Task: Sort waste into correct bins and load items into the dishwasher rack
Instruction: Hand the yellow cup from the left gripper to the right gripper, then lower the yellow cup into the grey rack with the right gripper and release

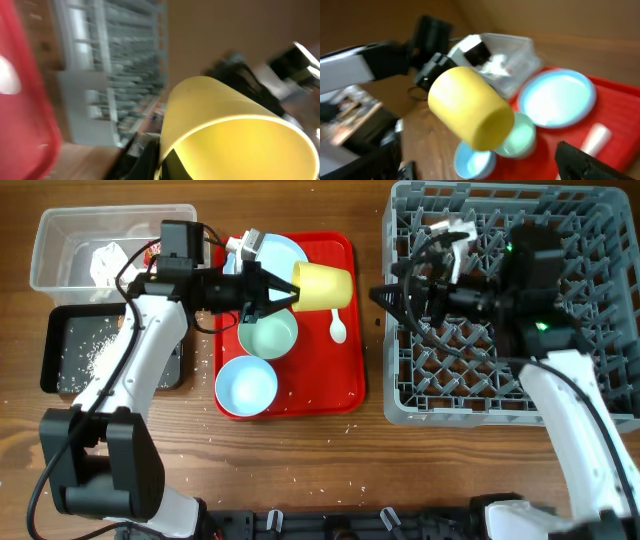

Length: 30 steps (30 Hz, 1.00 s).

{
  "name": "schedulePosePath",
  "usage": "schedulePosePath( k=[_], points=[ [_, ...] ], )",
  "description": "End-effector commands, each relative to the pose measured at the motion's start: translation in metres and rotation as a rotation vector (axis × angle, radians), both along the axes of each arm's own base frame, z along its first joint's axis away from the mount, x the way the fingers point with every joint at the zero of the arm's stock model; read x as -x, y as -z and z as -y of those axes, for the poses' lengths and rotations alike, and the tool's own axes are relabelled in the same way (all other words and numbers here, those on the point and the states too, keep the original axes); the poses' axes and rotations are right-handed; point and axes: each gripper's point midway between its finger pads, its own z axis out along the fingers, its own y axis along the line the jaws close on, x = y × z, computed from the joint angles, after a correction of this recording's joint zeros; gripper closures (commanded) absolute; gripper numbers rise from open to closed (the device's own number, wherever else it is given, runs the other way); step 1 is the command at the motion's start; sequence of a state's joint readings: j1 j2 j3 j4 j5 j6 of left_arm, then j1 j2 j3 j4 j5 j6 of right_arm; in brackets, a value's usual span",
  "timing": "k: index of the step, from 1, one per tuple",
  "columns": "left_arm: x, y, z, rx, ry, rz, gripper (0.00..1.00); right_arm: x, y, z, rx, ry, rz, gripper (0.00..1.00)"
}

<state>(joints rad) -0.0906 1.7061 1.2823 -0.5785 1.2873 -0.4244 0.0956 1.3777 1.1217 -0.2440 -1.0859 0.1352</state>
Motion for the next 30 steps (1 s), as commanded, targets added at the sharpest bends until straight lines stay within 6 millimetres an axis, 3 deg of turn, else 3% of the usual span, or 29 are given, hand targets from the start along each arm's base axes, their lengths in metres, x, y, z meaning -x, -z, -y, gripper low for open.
schedulePosePath(
  k=[1,7,11,20,22,23,27,28,30],
  points=[
    [0.022,-0.043,0.003,0.194,0.124,0.024,0.96,0.021,-0.001,-0.019,-0.139,-0.267,0.001,0.01],
    [0.023,-0.043,0.004,0.195,0.128,0.023,0.96,0.026,0.007,-0.051,-0.154,-0.372,0.018,0.01],
    [0.023,-0.043,0.004,0.196,0.128,0.023,0.96,0.028,0.01,-0.069,-0.129,-0.369,0.032,0.08],
    [0.029,-0.042,0.015,0.195,0.159,0.021,0.96,0.024,0.002,-0.073,-0.136,-0.355,0.065,0.31],
    [0.029,-0.042,0.015,0.195,0.16,0.02,0.96,0.024,0.001,-0.073,-0.137,-0.354,0.067,0.41],
    [0.029,-0.042,0.015,0.195,0.16,0.02,0.94,0.024,0.001,-0.073,-0.137,-0.354,0.067,0.45],
    [0.029,-0.042,0.015,0.195,0.16,0.02,0.67,0.023,0.001,-0.073,-0.137,-0.353,0.071,0.57],
    [0.029,-0.042,0.015,0.191,0.157,0.021,0.64,0.022,0.001,-0.07,-0.137,-0.346,0.071,0.7],
    [0.027,-0.04,0.015,0.178,0.149,0.022,0.6,0.016,0.001,-0.063,-0.139,-0.32,0.05,0.71]
  ],
)
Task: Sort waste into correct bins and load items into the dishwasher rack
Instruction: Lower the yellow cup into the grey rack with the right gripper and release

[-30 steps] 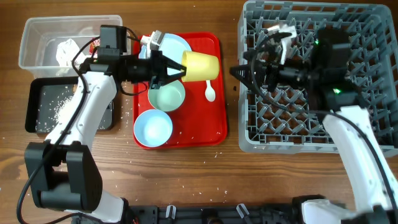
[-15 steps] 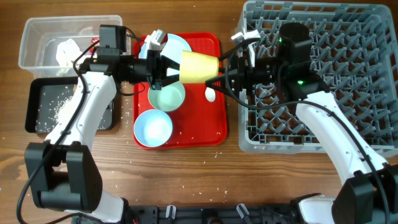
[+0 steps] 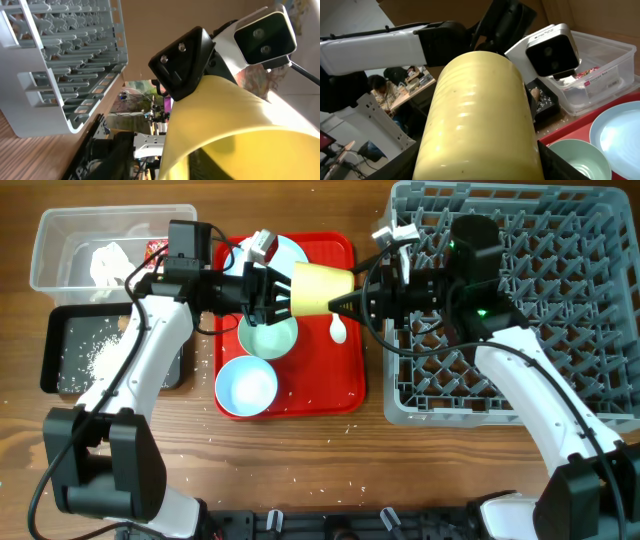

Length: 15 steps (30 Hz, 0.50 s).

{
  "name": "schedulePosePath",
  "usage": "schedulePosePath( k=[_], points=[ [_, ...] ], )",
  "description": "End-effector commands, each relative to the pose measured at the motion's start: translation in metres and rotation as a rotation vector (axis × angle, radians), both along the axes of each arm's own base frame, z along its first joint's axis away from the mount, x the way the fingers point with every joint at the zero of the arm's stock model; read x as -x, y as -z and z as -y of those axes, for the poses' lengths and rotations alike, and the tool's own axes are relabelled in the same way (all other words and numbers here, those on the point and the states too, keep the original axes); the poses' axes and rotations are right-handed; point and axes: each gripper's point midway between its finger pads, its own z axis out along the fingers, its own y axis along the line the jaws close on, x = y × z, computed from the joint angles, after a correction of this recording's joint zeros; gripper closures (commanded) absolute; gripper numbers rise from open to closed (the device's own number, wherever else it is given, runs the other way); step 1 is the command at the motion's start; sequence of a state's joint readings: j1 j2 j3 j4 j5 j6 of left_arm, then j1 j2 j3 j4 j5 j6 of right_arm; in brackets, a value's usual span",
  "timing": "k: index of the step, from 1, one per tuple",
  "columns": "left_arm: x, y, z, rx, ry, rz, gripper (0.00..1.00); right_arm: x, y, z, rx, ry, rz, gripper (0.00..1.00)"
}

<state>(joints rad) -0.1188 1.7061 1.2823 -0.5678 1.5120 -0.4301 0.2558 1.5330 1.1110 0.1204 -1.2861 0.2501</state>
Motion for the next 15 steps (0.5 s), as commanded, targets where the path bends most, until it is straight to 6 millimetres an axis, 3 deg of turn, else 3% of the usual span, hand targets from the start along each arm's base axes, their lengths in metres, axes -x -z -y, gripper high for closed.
schedulePosePath(
  k=[1,5,7,9,12,15],
  points=[
    [0.0,-0.005,0.001,-0.021,-0.013,0.039,0.6,-0.011,0.002,0.015,-0.004,0.04,-0.048,0.71],
    [-0.028,0.038,-0.008,-0.272,-0.177,0.051,0.62,-0.049,0.015,0.062,0.029,0.263,-0.171,0.68],
    [-0.05,0.077,-0.031,-0.523,-0.328,0.047,0.62,-0.061,0.03,0.08,0.092,0.397,-0.222,0.66],
    [-0.063,0.102,-0.057,-0.719,-0.439,0.048,0.62,-0.067,0.048,0.096,0.227,0.551,-0.256,0.65],
    [-0.071,0.116,-0.077,-0.851,-0.514,0.055,0.61,-0.062,0.056,0.113,0.405,0.694,-0.28,0.65],
    [-0.075,0.126,-0.098,-0.972,-0.576,0.057,0.61,-0.044,0.056,0.146,0.667,0.882,-0.329,0.65]
  ],
)
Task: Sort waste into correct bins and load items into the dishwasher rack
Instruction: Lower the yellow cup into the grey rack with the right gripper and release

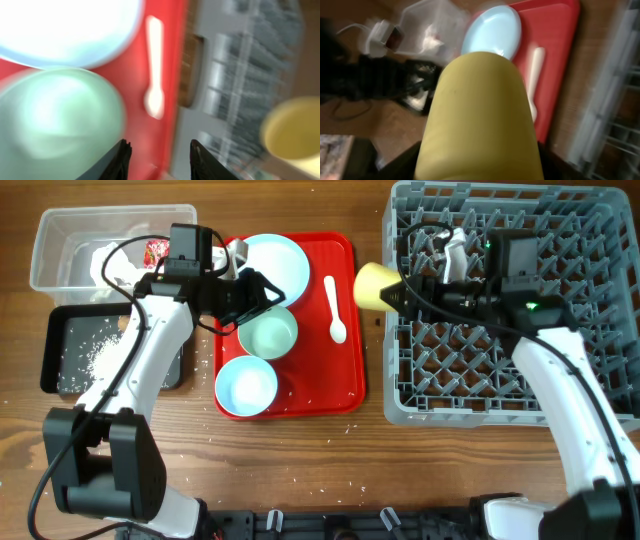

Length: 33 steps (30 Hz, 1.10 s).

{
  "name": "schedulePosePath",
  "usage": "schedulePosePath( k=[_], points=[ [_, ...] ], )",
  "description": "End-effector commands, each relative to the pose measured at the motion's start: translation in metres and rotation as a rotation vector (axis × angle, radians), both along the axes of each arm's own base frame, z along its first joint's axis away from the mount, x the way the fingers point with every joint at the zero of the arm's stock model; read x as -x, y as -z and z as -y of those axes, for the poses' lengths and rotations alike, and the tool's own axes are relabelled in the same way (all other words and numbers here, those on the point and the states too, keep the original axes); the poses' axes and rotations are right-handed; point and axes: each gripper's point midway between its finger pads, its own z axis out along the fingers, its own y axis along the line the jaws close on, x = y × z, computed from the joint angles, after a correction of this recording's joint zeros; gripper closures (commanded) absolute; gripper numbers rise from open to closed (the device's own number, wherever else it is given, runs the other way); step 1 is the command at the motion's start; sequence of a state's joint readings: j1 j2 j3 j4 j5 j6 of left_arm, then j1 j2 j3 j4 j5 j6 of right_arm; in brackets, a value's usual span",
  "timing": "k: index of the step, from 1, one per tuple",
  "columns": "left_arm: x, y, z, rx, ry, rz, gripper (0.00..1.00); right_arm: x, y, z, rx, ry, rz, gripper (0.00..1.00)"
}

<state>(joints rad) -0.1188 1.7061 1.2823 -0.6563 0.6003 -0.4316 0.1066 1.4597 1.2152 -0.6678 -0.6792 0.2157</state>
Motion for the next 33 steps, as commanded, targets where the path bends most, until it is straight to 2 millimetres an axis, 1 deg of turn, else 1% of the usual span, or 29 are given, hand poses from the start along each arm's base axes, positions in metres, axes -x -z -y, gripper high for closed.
schedulePosePath(
  k=[1,2,4,5,6,7,8,10,13,16,19,23,26,28,30,33],
  points=[
    [-0.01,0.01,-0.038,-0.233,-0.114,0.034,0.62,0.0,-0.028,0.047,0.361,0.179,0.07,0.64],
    [-0.009,0.015,-0.048,-0.289,-0.139,0.023,0.62,0.008,-0.025,0.054,0.412,0.208,0.028,0.64],
    [-0.007,0.02,-0.06,-0.359,-0.169,0.008,0.62,0.029,-0.011,0.067,0.516,0.247,-0.076,0.64],
    [-0.007,0.021,-0.065,-0.384,-0.179,0.004,0.62,0.042,0.0,0.076,0.56,0.264,-0.153,0.64],
    [-0.006,0.022,-0.068,-0.399,-0.182,0.003,0.62,0.054,0.007,0.079,0.582,0.252,-0.213,0.63],
    [-0.006,0.022,-0.068,-0.404,-0.17,0.009,0.62,0.06,0.012,0.082,0.599,0.264,-0.252,0.63],
    [-0.006,0.022,-0.068,-0.409,-0.163,0.014,0.61,0.069,0.017,0.09,0.637,0.282,-0.306,0.63],
    [-0.006,0.022,-0.068,-0.411,-0.165,0.014,0.61,0.08,0.027,0.101,0.709,0.282,-0.375,0.64],
    [-0.007,0.022,-0.069,-0.414,-0.166,0.015,0.61,0.079,0.04,0.1,0.729,0.266,-0.42,0.64],
    [-0.007,0.022,-0.069,-0.415,-0.166,0.014,0.61,0.088,0.055,0.1,0.756,0.21,-0.511,0.64],
    [-0.006,0.022,-0.069,-0.414,-0.166,0.014,0.61,0.093,0.059,0.081,0.676,0.097,-0.535,0.64],
    [-0.003,0.024,-0.069,-0.418,-0.164,0.0,0.61,0.1,0.064,0.09,0.676,0.098,-0.571,0.65],
    [-0.003,0.024,-0.069,-0.419,-0.163,-0.003,0.61,0.107,0.076,0.098,0.68,0.095,-0.607,0.67],
    [-0.002,0.024,-0.069,-0.418,-0.163,-0.004,0.61,0.106,0.079,0.104,0.674,0.114,-0.615,0.7],
    [-0.002,0.024,-0.069,-0.418,-0.163,-0.004,0.61,0.101,0.08,0.108,0.665,0.131,-0.604,0.7],
    [-0.002,0.024,-0.069,-0.418,-0.163,-0.004,0.61,0.099,0.081,0.103,0.642,0.11,-0.589,0.7]
  ],
)
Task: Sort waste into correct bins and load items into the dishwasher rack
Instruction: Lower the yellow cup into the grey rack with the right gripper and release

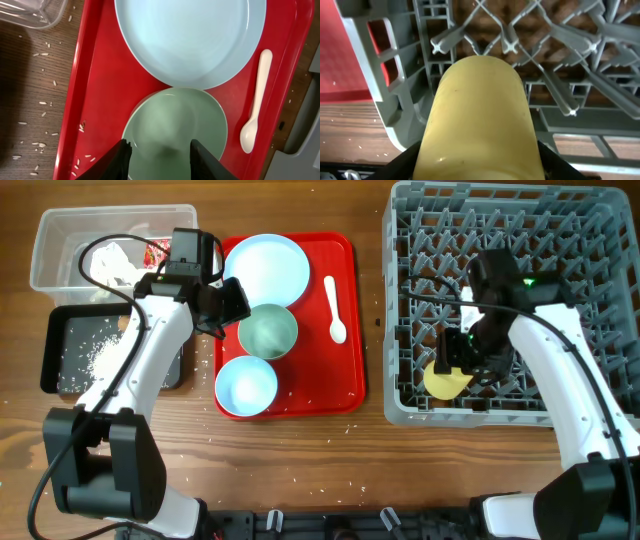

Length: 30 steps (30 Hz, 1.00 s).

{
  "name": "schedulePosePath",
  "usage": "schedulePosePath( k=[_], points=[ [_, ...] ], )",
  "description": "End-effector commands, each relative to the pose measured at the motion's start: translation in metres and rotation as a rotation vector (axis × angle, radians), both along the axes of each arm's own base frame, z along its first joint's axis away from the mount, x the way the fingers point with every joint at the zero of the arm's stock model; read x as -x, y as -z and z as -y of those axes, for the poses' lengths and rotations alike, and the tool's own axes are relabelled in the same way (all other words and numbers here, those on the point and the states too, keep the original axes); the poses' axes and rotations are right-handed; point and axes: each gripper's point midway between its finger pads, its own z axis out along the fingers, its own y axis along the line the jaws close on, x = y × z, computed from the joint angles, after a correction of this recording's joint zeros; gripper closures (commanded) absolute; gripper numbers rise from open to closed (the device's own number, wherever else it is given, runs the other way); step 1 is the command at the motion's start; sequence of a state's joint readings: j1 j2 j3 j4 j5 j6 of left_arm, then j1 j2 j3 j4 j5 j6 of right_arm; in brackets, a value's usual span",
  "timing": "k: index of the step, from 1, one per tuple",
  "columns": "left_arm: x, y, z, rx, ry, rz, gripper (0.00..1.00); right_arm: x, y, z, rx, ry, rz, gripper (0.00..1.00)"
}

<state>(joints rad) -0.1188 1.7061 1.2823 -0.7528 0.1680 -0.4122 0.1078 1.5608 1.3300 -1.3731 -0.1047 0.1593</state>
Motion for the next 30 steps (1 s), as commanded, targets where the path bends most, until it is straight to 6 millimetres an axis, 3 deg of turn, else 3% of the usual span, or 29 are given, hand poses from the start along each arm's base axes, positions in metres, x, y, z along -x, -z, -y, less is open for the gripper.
schedulePosePath(
  k=[1,3,6,18,21,25,30],
  points=[
    [-0.002,-0.01,0.0,-0.015,0.013,0.032,0.61,0.0,0.006,0.002,-0.003,-0.015,-0.008,0.71],
    [-0.002,-0.01,0.0,-0.015,0.013,0.032,0.61,-0.003,0.006,0.0,-0.014,-0.015,0.003,0.81],
    [-0.002,-0.01,0.0,-0.015,0.013,0.032,0.6,-0.005,0.001,-0.007,-0.055,-0.016,0.013,0.85],
    [-0.002,-0.01,-0.001,-0.015,0.013,0.028,0.53,0.006,-0.031,-0.007,-0.068,-0.007,0.071,0.76],
    [-0.001,-0.01,-0.001,-0.015,0.013,0.028,0.52,0.009,-0.035,0.006,-0.021,0.027,0.083,0.75],
    [0.0,-0.009,-0.001,-0.016,0.013,0.02,0.52,0.013,-0.037,0.025,0.036,0.094,0.079,0.73],
    [0.001,-0.009,-0.001,-0.016,0.013,0.018,0.52,0.008,-0.025,0.028,0.034,0.1,0.085,0.7]
  ],
)
